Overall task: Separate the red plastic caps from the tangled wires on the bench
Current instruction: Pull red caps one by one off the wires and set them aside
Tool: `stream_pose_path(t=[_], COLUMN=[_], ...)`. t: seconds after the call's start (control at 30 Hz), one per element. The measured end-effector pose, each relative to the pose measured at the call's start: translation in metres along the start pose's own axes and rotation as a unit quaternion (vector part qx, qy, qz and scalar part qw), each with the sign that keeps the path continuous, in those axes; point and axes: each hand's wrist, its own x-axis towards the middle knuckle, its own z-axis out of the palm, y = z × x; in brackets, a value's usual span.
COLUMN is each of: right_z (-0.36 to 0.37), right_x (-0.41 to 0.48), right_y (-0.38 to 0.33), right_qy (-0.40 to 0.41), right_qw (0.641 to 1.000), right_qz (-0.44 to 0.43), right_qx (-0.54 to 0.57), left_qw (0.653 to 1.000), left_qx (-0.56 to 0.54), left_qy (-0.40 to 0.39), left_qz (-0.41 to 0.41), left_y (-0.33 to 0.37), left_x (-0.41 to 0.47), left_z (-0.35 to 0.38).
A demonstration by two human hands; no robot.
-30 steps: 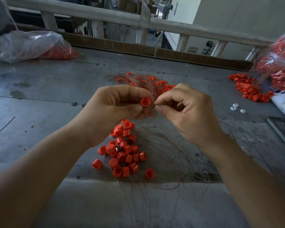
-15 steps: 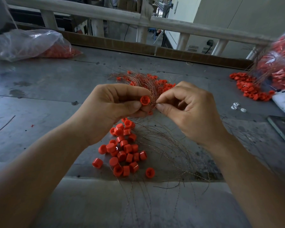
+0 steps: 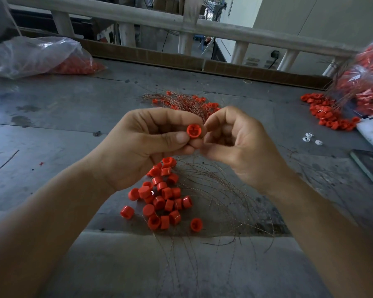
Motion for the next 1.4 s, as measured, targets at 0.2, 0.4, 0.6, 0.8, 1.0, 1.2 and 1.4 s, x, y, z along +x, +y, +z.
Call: stream_pose_path(t=[0.2,0.4,0.6,0.8,1.0,1.2,1.4], right_z=[0.003,-0.01,-0.049,-0.066,-0.067,-0.065,-0.045], right_x=[0.001,0.004,0.017,0.022,0.023,0.023,0.019], right_y=[0.003,0.002,0.021,0.05,0.062,0.056,0.028], right_qy=[-0.018,-0.039,0.132,0.051,-0.009,0.053,0.028], right_qw=[1.0,0.998,0.984,0.918,0.876,0.965,0.975], right_qz=[0.019,0.044,0.086,0.164,0.231,0.193,0.162], right_qx=[0.002,0.016,-0.082,-0.357,-0.422,-0.168,0.147], left_qw=[0.999,0.998,0.996,0.997,0.996,0.996,0.995], left_qx=[-0.018,-0.05,-0.071,-0.063,-0.064,-0.053,-0.024], left_qy=[-0.011,0.006,0.041,0.039,0.043,0.054,0.074], left_qz=[-0.029,-0.024,-0.031,-0.035,-0.04,-0.053,-0.062], left_y=[-0.003,-0.001,-0.001,-0.001,-0.001,-0.002,-0.004], left_x=[0.001,0.001,0.002,0.001,0.0,0.0,0.001], left_z=[0.002,0.001,-0.002,0.001,0.002,0.003,0.004])
